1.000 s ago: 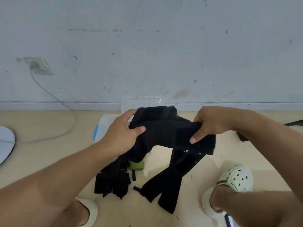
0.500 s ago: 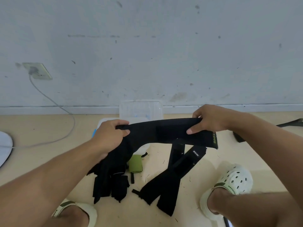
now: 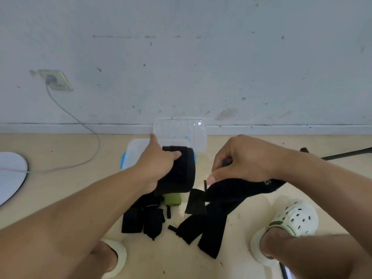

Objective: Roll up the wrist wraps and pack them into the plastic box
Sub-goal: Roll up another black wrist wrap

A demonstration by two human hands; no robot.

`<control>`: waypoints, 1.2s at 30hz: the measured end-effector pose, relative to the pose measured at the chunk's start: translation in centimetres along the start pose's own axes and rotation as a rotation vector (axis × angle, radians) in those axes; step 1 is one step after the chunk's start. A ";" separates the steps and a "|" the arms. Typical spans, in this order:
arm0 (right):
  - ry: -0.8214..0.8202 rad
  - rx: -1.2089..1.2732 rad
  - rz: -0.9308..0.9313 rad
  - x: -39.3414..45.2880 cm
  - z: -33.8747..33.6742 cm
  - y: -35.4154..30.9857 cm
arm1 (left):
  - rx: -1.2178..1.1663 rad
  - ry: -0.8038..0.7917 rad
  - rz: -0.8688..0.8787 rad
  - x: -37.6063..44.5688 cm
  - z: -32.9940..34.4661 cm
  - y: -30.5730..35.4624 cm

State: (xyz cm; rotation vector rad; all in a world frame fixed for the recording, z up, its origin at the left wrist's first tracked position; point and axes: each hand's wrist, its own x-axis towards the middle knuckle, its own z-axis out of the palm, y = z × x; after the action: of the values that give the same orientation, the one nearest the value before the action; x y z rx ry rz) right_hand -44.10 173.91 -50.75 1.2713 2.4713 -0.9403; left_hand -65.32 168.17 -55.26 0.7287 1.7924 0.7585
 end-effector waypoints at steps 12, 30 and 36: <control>0.294 0.467 -0.019 0.7 1.6 -0.2 | -0.454 -0.274 -0.135 -0.9 0.9 0.9; 0.287 0.419 0.069 0.4 2.3 0.5 | -0.159 -0.157 0.272 -1.0 1.0 -0.2; 0.400 0.719 0.032 0.7 2.2 0.3 | -0.052 -0.291 0.273 -1.6 0.5 -1.3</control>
State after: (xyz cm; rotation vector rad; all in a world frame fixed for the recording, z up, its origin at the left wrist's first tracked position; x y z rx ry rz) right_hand -44.49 173.14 -52.91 1.8512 2.4491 -1.8265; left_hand -64.53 166.22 -55.48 1.0079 1.4229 0.8285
